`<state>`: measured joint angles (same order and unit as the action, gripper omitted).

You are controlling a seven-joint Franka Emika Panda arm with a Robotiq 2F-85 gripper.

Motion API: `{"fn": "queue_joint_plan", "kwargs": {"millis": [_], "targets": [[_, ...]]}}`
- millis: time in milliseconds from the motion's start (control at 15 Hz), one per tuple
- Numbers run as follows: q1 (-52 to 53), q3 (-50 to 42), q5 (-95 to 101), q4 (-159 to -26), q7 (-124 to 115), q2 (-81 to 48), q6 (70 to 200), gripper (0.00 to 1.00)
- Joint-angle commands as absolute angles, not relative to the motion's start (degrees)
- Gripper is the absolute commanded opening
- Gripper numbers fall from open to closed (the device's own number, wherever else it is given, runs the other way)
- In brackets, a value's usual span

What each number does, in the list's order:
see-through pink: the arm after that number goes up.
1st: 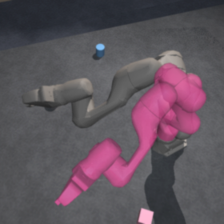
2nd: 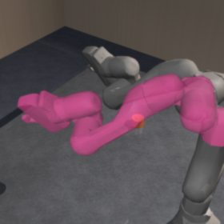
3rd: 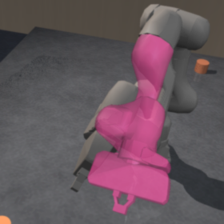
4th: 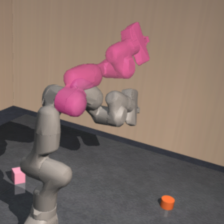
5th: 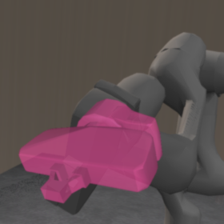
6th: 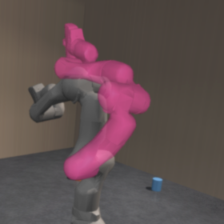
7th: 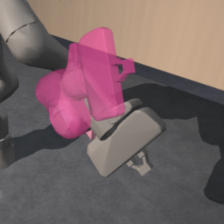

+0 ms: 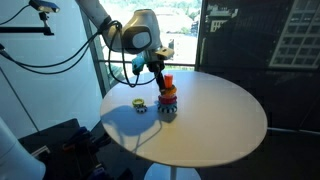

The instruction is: Remove the green and orange circular objects from the orange object

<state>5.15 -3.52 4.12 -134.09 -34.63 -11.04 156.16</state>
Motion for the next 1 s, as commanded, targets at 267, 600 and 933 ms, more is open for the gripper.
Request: {"fn": "queue_joint_plan", "kwargs": {"millis": [267,600,933], "targets": [[6.4,-6.3,8.0,-132.4,-39.8,-12.1,156.9,1.00],[6.5,-6.9,9.3,-132.2,-41.4,-12.2,157.0,1.00],[6.8,-6.9,9.5,-132.2,-42.4,-12.9,157.3,1.00]]}}
